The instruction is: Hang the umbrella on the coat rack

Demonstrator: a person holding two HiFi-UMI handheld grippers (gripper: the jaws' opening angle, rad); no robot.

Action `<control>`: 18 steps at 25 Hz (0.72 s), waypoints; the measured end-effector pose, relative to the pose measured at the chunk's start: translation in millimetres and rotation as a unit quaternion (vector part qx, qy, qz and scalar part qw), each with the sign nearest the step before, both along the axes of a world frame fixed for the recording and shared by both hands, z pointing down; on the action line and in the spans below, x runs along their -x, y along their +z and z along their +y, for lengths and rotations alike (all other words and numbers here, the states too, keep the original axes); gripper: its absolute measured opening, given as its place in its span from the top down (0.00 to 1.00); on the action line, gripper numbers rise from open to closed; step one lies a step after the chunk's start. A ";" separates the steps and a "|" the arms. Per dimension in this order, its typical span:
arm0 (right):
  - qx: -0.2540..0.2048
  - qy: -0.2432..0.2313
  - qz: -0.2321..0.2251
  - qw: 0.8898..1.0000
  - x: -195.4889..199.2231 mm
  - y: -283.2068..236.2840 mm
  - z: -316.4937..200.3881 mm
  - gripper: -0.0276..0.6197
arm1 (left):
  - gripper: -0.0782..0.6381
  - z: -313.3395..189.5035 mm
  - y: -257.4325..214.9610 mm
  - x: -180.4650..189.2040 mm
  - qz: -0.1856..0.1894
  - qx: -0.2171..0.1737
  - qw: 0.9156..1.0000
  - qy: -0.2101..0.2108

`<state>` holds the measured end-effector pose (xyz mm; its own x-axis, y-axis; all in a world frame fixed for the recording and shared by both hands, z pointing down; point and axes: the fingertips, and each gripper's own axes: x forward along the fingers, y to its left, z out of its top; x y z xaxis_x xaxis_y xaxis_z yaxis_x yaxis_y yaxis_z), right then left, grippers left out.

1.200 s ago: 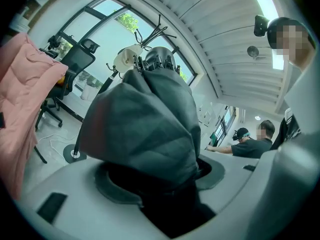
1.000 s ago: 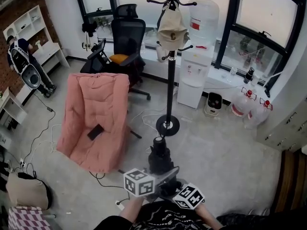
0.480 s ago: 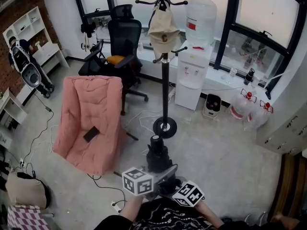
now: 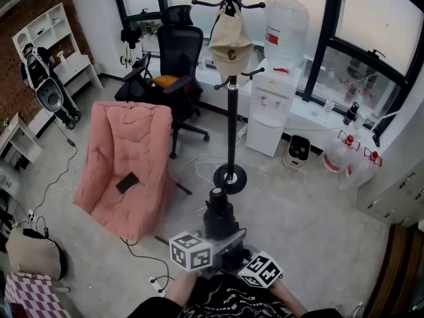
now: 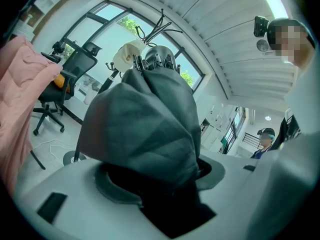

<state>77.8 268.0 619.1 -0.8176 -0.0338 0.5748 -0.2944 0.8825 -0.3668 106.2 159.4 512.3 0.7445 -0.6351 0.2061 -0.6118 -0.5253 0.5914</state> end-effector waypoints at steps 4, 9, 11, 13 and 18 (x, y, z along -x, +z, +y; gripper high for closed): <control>0.001 -0.004 0.001 1.000 1.0 0.4 -1.3 0.46 | 0.50 -2.0 0.0 2.1 0.000 0.002 1.000 -0.004; 0.000 -0.008 0.005 1.000 2.1 3.1 -8.8 0.46 | 0.50 -9.5 2.9 4.9 0.003 0.004 1.000 -0.007; -0.002 -0.006 0.005 1.000 2.0 3.5 -14.8 0.45 | 0.50 -15.2 3.2 4.1 0.003 0.004 1.000 -0.004; -0.002 -0.002 0.004 1.000 2.3 3.2 -21.0 0.46 | 0.50 -21.2 2.9 3.3 0.002 0.004 1.000 0.000; -0.001 0.006 0.003 1.000 8.3 3.6 -40.9 0.45 | 0.50 -40.6 2.9 6.9 -0.004 0.003 1.000 0.008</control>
